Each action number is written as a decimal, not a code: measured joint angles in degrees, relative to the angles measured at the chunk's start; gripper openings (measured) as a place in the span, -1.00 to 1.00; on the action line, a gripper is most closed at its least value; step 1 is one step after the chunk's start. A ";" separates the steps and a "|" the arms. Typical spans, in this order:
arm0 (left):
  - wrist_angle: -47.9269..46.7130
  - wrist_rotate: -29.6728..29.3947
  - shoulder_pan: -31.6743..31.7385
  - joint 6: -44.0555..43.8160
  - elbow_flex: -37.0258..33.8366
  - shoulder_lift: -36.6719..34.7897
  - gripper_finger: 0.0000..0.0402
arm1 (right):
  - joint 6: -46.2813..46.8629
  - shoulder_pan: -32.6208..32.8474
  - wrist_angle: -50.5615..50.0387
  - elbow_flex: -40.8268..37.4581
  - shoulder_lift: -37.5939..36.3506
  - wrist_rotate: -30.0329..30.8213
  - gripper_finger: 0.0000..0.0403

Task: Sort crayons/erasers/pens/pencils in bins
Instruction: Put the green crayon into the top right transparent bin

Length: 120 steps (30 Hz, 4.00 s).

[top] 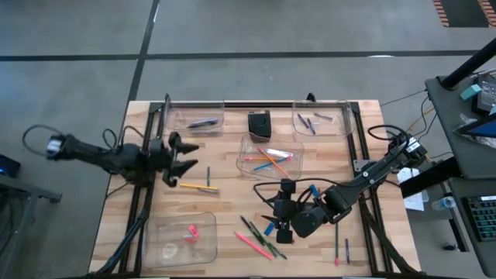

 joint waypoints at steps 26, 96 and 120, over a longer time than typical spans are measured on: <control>5.13 -10.43 -12.03 4.56 10.81 23.28 0.17 | 2.18 5.60 5.77 -5.61 1.79 -0.35 0.01; -33.01 -12.18 -11.96 -10.95 20.18 29.07 0.17 | 7.07 0.94 12.91 -15.20 1.68 -10.42 0.01; -66.84 -9.76 3.53 -45.13 25.76 42.15 0.17 | 14.24 0.94 4.99 -15.67 -0.92 1.90 0.01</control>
